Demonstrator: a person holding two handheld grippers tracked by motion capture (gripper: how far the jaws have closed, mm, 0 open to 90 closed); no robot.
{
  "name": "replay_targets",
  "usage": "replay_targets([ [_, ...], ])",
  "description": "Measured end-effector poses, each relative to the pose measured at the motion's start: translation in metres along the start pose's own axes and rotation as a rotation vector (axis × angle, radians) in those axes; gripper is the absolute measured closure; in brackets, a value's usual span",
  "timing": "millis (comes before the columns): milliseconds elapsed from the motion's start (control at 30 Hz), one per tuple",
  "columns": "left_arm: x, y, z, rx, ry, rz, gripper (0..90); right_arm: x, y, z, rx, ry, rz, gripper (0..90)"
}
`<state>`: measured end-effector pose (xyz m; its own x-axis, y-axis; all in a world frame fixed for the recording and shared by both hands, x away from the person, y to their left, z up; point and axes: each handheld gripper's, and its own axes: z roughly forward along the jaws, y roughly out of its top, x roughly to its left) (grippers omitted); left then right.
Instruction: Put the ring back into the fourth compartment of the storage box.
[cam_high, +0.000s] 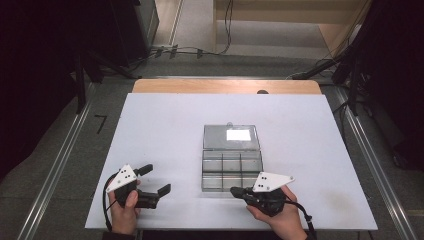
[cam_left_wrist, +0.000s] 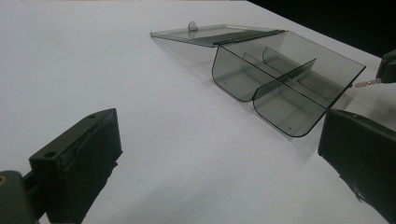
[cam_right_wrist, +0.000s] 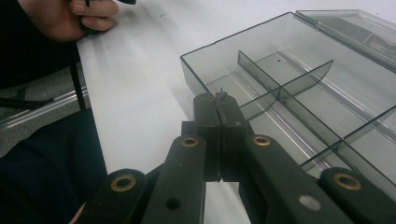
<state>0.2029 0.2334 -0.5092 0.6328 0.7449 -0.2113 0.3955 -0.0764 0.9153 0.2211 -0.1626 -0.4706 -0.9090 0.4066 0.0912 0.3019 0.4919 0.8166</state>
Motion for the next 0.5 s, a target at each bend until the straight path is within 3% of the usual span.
replay_targets([
  [500, -0.0007, -0.0001, 0.0002, 0.0, 0.002, 0.003, 0.0, -0.0024, 0.0054, -0.0025, -0.016, -0.005, 0.004, 87.3],
])
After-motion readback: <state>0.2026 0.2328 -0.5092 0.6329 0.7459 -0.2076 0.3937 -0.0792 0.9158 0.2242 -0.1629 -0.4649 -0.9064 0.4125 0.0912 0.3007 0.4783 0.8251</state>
